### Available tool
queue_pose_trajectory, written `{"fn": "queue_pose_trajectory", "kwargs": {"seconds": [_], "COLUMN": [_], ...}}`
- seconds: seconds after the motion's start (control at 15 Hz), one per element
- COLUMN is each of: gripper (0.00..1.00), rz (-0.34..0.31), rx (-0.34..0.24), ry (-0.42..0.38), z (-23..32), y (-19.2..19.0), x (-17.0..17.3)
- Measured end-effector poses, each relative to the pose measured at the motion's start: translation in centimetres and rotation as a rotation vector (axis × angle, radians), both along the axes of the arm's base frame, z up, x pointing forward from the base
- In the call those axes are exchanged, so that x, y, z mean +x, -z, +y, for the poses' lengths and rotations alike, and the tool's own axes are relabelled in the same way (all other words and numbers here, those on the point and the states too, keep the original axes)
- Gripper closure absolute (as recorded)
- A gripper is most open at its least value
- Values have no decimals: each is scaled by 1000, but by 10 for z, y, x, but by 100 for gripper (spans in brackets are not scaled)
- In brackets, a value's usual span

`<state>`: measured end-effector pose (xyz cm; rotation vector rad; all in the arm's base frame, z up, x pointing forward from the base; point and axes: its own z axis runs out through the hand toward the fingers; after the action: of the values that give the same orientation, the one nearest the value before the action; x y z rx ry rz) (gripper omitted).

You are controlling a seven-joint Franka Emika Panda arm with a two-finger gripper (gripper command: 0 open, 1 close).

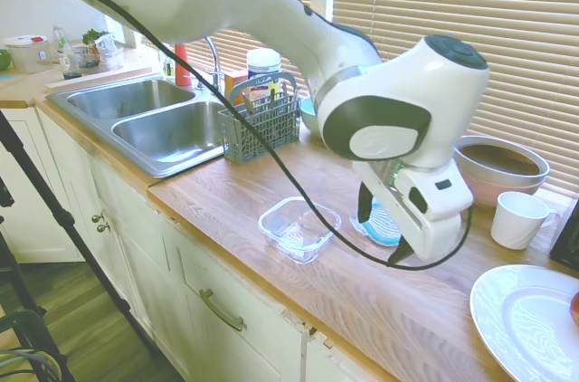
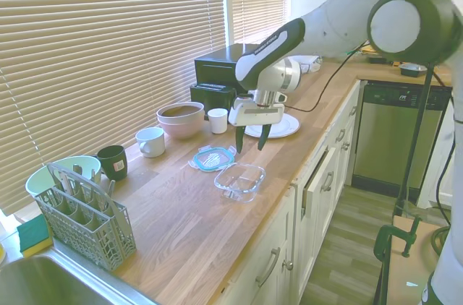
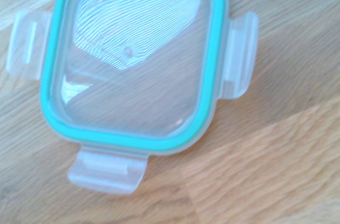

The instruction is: Cover the lid of the food container

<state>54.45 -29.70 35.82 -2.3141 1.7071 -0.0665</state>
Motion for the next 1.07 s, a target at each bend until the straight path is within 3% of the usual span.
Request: {"fn": "queue_pose_trajectory", "kwargs": {"seconds": [1.07], "gripper": [0], "rz": [-36], "rx": [59], "ry": [-5], "z": [-6], "y": [33], "x": [68]}}
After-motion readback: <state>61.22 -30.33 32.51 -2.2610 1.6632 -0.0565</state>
